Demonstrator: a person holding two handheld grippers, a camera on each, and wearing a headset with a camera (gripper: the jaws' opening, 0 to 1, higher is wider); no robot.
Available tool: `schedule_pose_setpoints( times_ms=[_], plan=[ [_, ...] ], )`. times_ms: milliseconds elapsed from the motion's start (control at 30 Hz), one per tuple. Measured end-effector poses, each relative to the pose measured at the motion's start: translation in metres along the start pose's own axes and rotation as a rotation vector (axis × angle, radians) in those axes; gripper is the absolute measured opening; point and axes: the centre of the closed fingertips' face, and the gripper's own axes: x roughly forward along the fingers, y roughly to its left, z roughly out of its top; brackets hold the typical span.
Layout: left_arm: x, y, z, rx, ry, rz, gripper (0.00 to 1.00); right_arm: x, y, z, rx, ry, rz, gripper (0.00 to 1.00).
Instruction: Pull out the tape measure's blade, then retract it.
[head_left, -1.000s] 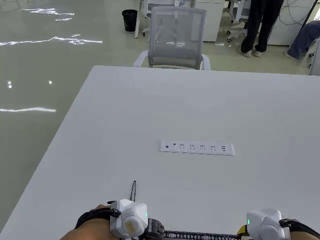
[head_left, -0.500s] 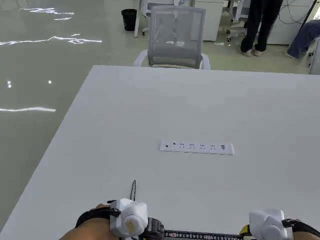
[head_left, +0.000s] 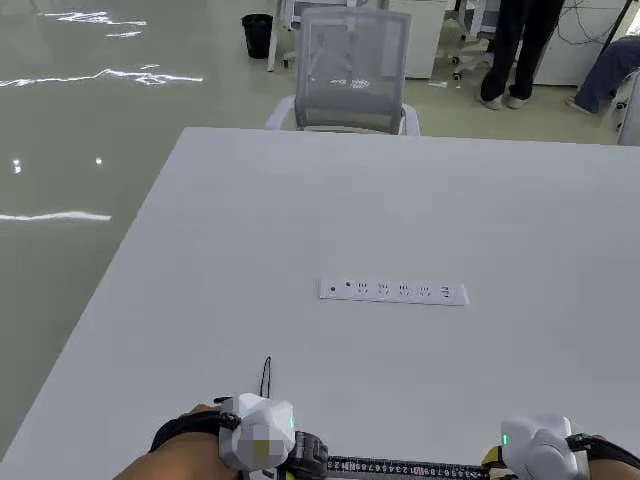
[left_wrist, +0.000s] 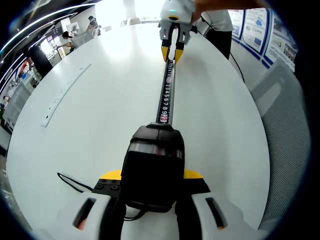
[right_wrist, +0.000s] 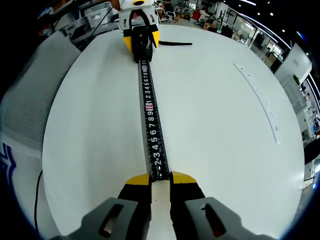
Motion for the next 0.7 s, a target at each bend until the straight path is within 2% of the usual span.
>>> schedule_pose_setpoints(
  times_ms=[200, 467, 667, 700],
  plan=[
    [0.002, 0.001, -0.0005, 0.0, 0.009, -0.001, 0.34, 0.0003, -0.0002, 0.0007, 0.044, -0.023, -0.002, 0.11],
    [0.0016, 0.0005, -0.0003, 0.002, 0.012, 0.003, 0.34, 0.0015, 0.0003, 0.0018, 0.022, -0.006, -0.004, 0.12],
    [0.0012, 0.0005, -0.0003, 0.004, 0.011, 0.004, 0.34, 0.0018, -0.0006, 0.003, 0.049, -0.019, -0.027, 0.14],
    [0.0011, 0.0004, -0.0001, 0.005, 0.01, 0.005, 0.34, 0.0015, -0.0009, 0.0033, 0.033, -0.021, -0.033, 0.14]
  ],
)
